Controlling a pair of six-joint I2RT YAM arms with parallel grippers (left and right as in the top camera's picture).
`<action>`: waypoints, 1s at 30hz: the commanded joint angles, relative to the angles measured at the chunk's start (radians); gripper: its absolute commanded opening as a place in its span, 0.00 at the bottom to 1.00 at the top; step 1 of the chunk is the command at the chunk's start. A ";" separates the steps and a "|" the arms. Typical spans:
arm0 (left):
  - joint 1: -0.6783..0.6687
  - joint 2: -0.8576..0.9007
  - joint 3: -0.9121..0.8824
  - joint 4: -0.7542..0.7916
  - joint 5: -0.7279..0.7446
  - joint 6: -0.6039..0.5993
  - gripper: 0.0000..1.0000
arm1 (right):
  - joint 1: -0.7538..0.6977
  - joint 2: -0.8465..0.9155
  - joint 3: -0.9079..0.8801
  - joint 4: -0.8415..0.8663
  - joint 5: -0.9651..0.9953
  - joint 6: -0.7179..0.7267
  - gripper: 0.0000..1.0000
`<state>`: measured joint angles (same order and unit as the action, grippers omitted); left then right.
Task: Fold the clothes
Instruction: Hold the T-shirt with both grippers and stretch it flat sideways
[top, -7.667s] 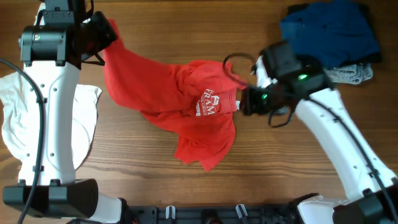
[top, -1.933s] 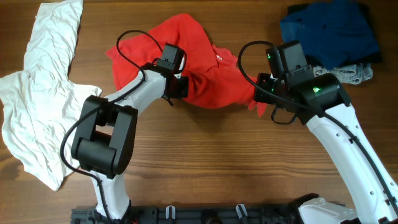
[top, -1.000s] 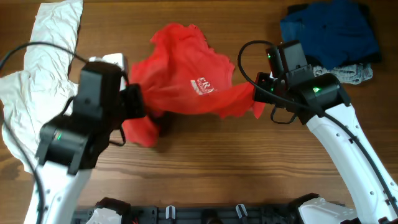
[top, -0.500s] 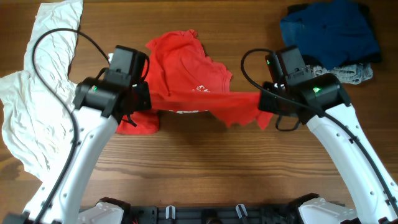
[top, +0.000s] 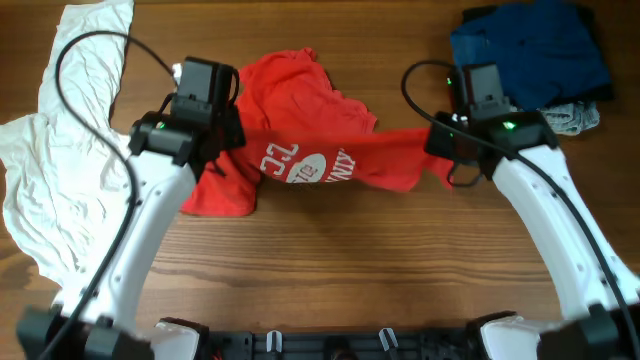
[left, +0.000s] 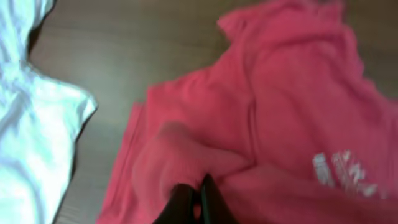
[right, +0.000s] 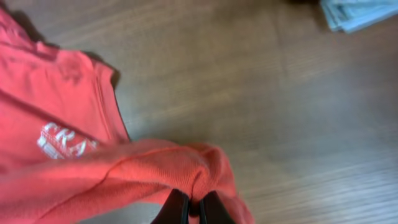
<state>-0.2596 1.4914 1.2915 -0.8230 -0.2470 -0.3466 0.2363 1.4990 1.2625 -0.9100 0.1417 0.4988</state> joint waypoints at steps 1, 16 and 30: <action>0.010 0.131 -0.015 0.164 -0.035 0.002 0.04 | -0.005 0.080 -0.008 0.093 0.007 -0.041 0.04; 0.007 0.154 0.035 -0.159 0.124 0.002 0.79 | -0.005 0.164 -0.008 0.163 -0.039 -0.054 0.04; -0.098 0.309 -0.160 0.088 0.175 0.034 0.75 | -0.005 0.165 -0.008 0.157 -0.063 -0.058 0.04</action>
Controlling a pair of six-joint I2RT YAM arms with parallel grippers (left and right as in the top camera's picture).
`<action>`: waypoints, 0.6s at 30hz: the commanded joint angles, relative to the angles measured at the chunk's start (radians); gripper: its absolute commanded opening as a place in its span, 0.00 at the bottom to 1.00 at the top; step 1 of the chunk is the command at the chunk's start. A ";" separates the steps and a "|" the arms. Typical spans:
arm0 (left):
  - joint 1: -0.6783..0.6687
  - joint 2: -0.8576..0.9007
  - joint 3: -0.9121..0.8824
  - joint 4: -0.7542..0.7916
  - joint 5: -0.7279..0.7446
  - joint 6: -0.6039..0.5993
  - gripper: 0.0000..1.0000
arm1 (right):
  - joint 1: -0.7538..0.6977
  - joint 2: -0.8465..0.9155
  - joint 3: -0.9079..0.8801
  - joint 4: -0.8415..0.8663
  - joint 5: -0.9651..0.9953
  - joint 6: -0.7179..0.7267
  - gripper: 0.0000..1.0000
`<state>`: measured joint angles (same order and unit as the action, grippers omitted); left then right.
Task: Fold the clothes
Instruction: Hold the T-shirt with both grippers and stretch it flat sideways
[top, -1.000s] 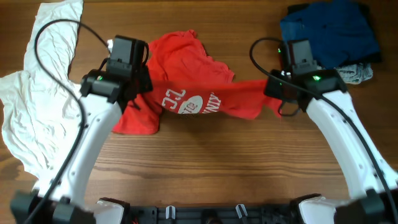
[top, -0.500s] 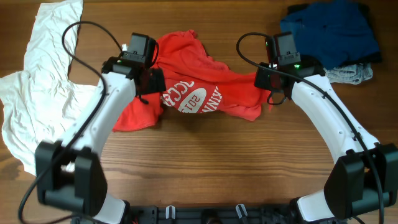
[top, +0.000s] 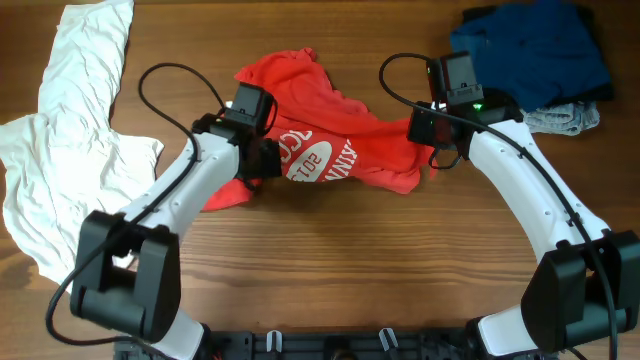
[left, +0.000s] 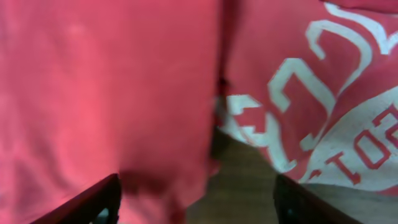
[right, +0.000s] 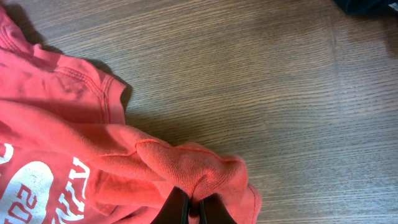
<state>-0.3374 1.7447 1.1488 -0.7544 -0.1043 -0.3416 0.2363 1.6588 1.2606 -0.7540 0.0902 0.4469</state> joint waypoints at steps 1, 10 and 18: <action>-0.021 0.077 -0.018 0.023 0.027 0.036 0.65 | -0.005 0.005 -0.006 0.000 -0.013 -0.006 0.04; 0.055 0.071 -0.012 -0.054 -0.126 -0.019 0.04 | -0.005 0.005 -0.006 -0.006 -0.013 -0.028 0.05; 0.173 -0.026 0.018 -0.160 -0.211 -0.058 0.08 | -0.005 0.005 -0.006 -0.013 -0.013 -0.034 0.06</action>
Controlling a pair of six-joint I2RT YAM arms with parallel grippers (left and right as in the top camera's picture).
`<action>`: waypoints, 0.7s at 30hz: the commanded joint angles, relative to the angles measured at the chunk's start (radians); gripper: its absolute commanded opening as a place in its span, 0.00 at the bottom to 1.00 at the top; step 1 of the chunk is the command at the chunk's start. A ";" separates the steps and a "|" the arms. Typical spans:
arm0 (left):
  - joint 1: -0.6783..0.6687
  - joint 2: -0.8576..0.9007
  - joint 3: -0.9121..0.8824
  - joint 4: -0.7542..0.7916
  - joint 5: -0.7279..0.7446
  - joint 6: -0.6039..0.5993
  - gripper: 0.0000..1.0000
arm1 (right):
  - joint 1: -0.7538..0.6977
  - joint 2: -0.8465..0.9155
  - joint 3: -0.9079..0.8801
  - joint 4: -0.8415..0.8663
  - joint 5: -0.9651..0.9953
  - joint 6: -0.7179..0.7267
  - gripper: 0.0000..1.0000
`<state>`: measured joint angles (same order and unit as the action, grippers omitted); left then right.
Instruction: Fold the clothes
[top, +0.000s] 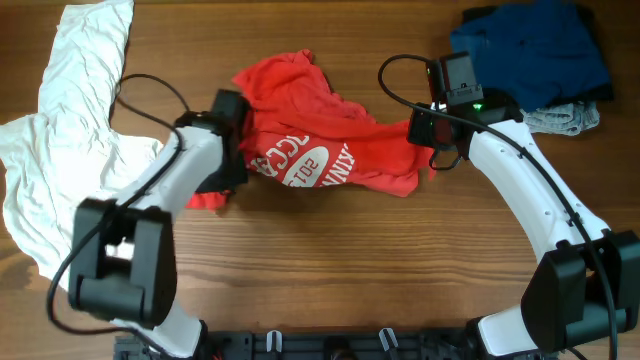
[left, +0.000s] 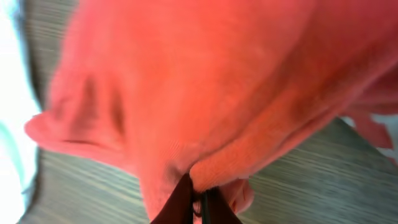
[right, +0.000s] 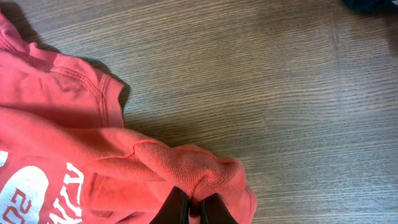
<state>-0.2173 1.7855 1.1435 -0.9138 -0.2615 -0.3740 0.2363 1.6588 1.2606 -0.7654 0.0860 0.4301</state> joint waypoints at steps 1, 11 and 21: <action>0.070 -0.075 0.024 0.011 -0.055 -0.023 0.11 | -0.005 0.005 -0.006 -0.001 -0.009 -0.019 0.06; 0.155 -0.081 0.025 0.204 -0.129 0.013 0.94 | -0.005 0.005 -0.006 0.010 -0.008 -0.020 0.06; -0.100 -0.146 0.058 -0.060 0.070 0.082 0.79 | -0.005 0.005 -0.006 0.017 -0.009 -0.035 0.11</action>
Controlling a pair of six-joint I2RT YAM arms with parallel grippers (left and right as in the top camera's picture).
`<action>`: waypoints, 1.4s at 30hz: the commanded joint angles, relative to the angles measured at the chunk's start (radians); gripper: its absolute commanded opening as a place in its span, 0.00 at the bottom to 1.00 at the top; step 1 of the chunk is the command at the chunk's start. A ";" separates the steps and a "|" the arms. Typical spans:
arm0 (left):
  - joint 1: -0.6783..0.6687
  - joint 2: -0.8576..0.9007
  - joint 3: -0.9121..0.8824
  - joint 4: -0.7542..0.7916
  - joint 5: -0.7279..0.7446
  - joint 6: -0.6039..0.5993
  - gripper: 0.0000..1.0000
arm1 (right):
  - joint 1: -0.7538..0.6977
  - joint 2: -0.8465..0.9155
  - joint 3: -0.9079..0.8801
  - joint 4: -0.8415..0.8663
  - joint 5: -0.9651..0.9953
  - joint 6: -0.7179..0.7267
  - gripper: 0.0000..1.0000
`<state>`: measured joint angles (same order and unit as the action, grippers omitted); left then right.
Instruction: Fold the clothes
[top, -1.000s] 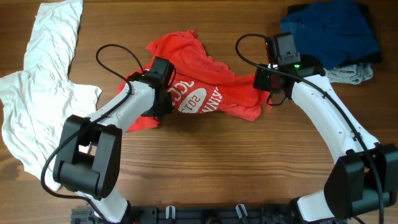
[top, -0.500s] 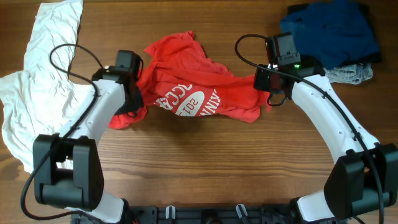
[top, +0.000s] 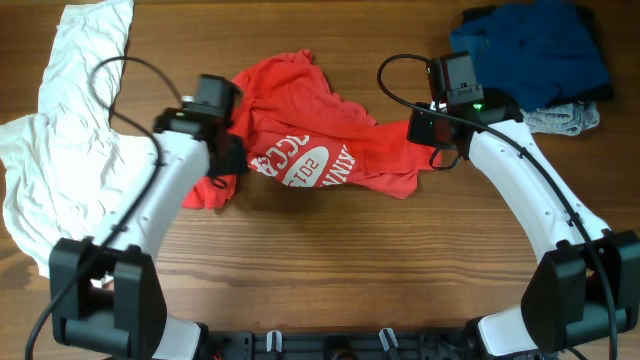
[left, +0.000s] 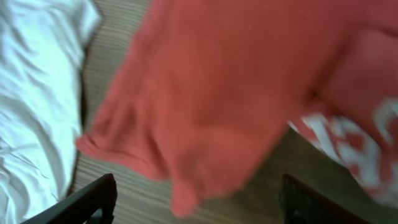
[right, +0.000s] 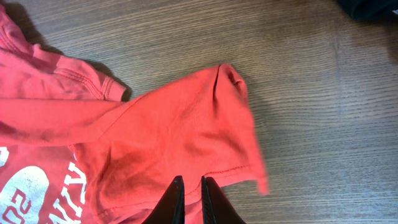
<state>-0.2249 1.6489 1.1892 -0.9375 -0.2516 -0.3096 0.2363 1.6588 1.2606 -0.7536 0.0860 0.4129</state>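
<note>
A red T-shirt (top: 320, 150) with a white print lies crumpled mid-table, print side up. My left gripper (top: 224, 152) hovers over its left sleeve, and the left wrist view shows the left gripper (left: 199, 190) wide open above the blurred red cloth (left: 211, 93), holding nothing. My right gripper (top: 432, 135) is at the shirt's right end. In the right wrist view the right gripper (right: 191, 186) has its fingers a narrow gap apart over the sleeve (right: 186, 130). That sleeve lies flat and spread on the wood.
A large white garment (top: 60, 150) sprawls along the left side and also shows as white cloth (left: 37, 93) in the left wrist view. Dark blue clothes (top: 530, 50) and a small grey cloth (top: 568, 118) lie at the back right. The table (top: 330, 270) is brown wood.
The left gripper was shut on a bunch of red cloth and is now wide open above it. The right gripper's bunched sleeve has dropped flat, and its fingers have parted slightly.
First both grippers were shut on the shirt, stretched between them. Then the left one stood open over the print while the right kept the sleeve at the table. The left shut again on the left side. Now both have let go and the shirt lies loose.
</note>
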 joint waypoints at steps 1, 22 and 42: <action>-0.122 0.000 0.005 -0.045 0.061 0.017 0.73 | -0.005 0.005 -0.006 0.005 -0.009 -0.018 0.10; -0.143 0.197 -0.079 0.033 -0.064 -0.013 0.38 | -0.005 0.005 -0.006 0.009 -0.009 -0.022 0.11; -0.047 0.197 -0.079 0.114 -0.102 -0.012 0.33 | -0.005 0.005 -0.006 0.016 -0.008 -0.022 0.12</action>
<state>-0.2771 1.8351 1.1172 -0.8326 -0.3325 -0.3099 0.2363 1.6588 1.2606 -0.7422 0.0860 0.4015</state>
